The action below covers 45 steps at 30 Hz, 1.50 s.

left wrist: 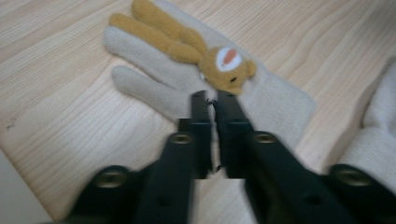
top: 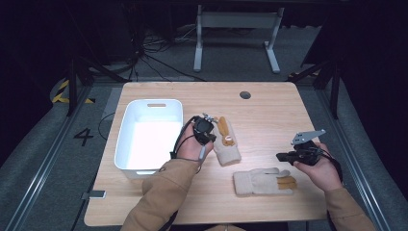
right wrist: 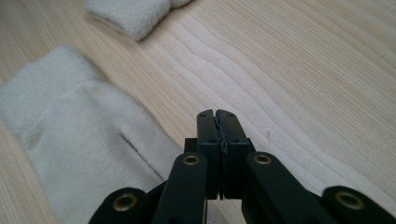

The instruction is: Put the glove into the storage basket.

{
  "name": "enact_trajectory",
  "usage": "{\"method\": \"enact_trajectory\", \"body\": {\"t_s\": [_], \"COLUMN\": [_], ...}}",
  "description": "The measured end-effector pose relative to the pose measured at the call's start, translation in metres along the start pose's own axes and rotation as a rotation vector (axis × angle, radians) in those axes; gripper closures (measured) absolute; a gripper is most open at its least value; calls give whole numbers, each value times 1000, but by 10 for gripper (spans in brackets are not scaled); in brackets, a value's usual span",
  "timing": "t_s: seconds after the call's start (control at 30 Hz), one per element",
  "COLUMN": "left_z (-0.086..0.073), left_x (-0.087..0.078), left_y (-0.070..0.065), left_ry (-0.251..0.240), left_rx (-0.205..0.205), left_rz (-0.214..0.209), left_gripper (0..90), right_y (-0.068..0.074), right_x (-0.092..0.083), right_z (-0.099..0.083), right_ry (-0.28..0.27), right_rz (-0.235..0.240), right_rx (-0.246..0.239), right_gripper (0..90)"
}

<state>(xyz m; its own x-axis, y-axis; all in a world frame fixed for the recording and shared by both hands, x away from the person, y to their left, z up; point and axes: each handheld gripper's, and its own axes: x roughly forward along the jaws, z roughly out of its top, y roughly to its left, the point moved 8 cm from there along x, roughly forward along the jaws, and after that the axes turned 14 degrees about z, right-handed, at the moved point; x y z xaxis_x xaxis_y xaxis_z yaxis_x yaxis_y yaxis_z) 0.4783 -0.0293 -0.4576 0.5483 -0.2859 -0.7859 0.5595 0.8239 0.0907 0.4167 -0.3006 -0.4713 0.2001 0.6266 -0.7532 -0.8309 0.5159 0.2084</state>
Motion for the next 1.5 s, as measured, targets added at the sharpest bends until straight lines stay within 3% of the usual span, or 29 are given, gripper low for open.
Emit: {"method": "enact_trajectory", "body": {"t_s": [0.1, 0.13, 0.17, 0.2, 0.23, 0.6, 1.13, 1.27, 1.5], "left_z": [3, 3, 2, 2, 2, -2, 9, 17, 28], "left_x": [17, 17, 28, 28, 38, 60, 72, 76, 81], "left_y": [6, 6, 11, 11, 15, 20, 9, -3, -27], "left_ry": [49, 49, 101, 101, 131, 188, 212, 174, 159], "left_rx": [-55, -55, -91, -91, -99, -126, -85, -37, 29], "left_rz": [39, 39, 79, 79, 124, 121, 84, 50, -3], "left_gripper": [900, 900, 900, 900, 900, 900, 900, 895, 876], "right_y": [1, 1, 1, 1, 1, 4, 4, 4, 5], "right_x": [-1, -1, -1, -1, 1, -1, -2, -2, -1], "right_z": [0, 0, 0, 0, -1, -2, -1, -1, -1], "right_ry": [-7, -7, -7, -7, -8, -10, -15, -17, -13], "right_rz": [1, 1, 4, 4, 9, 15, 15, 15, 23], "right_rx": [-9, -9, -10, -10, -5, -15, -21, -20, -21], "right_gripper": [899, 899, 899, 899, 898, 894, 895, 895, 894]}}
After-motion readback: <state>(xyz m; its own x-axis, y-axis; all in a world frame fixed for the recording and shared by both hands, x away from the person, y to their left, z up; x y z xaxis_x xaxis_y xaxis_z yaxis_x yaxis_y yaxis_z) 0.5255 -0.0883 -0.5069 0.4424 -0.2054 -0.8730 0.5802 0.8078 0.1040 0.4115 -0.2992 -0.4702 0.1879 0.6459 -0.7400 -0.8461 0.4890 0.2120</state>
